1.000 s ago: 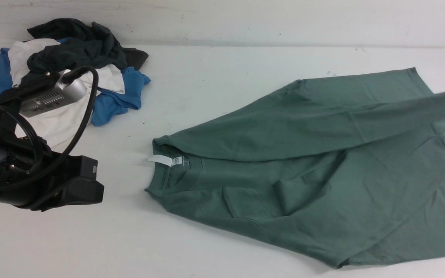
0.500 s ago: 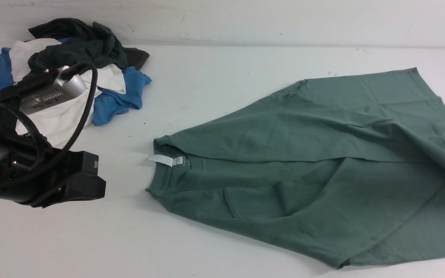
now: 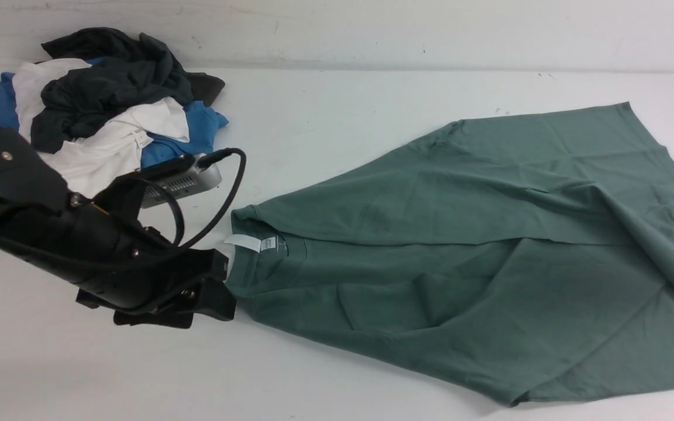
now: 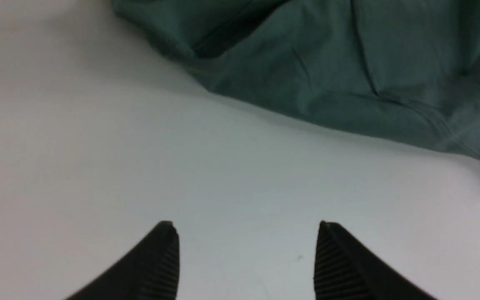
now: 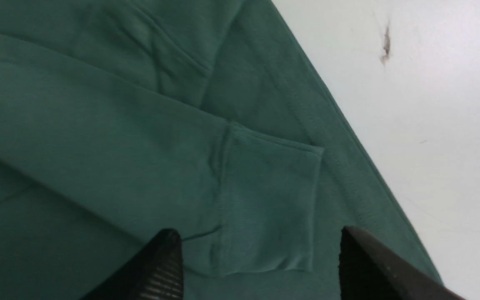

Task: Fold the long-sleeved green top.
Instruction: Use both arms simultaneously to clamp the lower edge of the clothing fabric

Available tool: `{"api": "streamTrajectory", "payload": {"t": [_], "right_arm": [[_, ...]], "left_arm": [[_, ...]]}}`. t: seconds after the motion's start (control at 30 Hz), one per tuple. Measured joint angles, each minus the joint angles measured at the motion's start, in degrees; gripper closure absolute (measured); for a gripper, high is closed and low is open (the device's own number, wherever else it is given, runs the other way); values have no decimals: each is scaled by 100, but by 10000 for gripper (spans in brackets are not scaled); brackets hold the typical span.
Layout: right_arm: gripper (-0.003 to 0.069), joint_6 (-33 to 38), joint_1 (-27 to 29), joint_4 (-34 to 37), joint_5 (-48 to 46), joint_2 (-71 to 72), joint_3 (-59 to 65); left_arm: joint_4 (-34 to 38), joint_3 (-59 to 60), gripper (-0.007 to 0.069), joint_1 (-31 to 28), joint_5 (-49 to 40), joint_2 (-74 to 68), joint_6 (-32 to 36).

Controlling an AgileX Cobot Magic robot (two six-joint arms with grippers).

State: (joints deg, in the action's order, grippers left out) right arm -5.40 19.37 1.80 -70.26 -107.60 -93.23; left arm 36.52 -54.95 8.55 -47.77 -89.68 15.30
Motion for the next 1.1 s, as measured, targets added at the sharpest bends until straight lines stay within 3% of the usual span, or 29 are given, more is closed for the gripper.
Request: {"api": "streamTrajectory", "payload": {"t": [0.13,0.47,0.6,0.8,1.0,1.1], "right_arm": [[195,115,0,415,-21,797,413],[196,295,0,495,-83,1911,1565],[196,308,0,507,-77,1921,1945],[196,394,0,513,-40,1996,2585],[196,405,0,518,-14,2433,3529],[196,405,0,630,31,2663,4059]], "left_arm": [[-47,-349,207,87,193,-608,-51],[163,-858,218,100,664,-1589,-43],[228,-903,316,100,717,-1854,150],[237,-907,583,84,755,-1950,368],[98,-907,603,-303,715,-1811,411],[-101,-999,605,-896,703,-1558,411]]}}
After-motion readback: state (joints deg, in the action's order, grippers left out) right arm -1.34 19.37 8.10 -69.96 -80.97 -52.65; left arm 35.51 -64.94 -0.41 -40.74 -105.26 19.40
